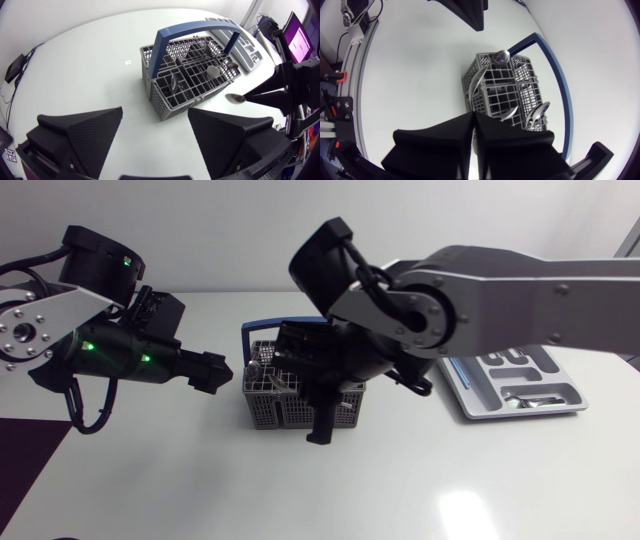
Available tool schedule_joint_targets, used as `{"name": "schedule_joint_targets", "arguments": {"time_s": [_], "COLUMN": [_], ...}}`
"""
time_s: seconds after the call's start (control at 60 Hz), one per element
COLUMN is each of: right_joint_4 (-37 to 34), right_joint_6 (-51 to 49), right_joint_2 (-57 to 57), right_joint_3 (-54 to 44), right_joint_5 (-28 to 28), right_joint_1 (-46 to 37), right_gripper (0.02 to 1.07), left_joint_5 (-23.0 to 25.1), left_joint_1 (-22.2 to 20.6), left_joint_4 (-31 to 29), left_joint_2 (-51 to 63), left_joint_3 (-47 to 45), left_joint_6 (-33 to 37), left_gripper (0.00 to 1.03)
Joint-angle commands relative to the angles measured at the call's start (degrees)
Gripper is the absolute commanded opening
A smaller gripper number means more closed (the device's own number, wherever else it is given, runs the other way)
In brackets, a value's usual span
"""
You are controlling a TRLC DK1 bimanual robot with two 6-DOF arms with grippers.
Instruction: Unload the cutlery basket into the drawer organizer.
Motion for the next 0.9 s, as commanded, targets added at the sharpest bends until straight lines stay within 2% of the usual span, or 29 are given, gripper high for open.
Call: {"name": "schedule_joint_targets", "arguments": {"time_s": [0.0, 0.183, 0.383, 0.65, 0.883], "right_joint_4": [-0.74, -2.32, -6.54, -11.19, -13.3], "right_joint_6": [0.83, -0.66, -7.43, -22.99, -37.66], "right_joint_2": [-4.7, -13.93, -21.13, -21.22, -18.32], "right_joint_3": [-4.75, -12.31, -18.38, -21.89, -22.33], "right_joint_5": [-1.29, -5.51, -12.45, -20.1, -22.64], "right_joint_1": [-1.67, -7.12, -18.72, -36.47, -49.31], "right_gripper": [0.08, 0.08, 0.08, 0.08, 0.08], "left_joint_5": [-0.38, -0.38, -0.29, -0.29, -0.29], "left_joint_1": [-0.68, -1.47, -1.91, -2.35, -2.09], "left_joint_4": [0.18, 0.18, 0.18, 0.97, 1.59], "left_joint_2": [-1.09, -1.09, -1.09, -1.09, -1.09], "left_joint_3": [-1.33, -0.98, -0.98, -0.8, -0.8], "left_joint_6": [-1.02, -1.37, -1.81, -2.08, -2.25], "left_gripper": [0.91, 0.92, 0.92, 0.92, 0.91]}}
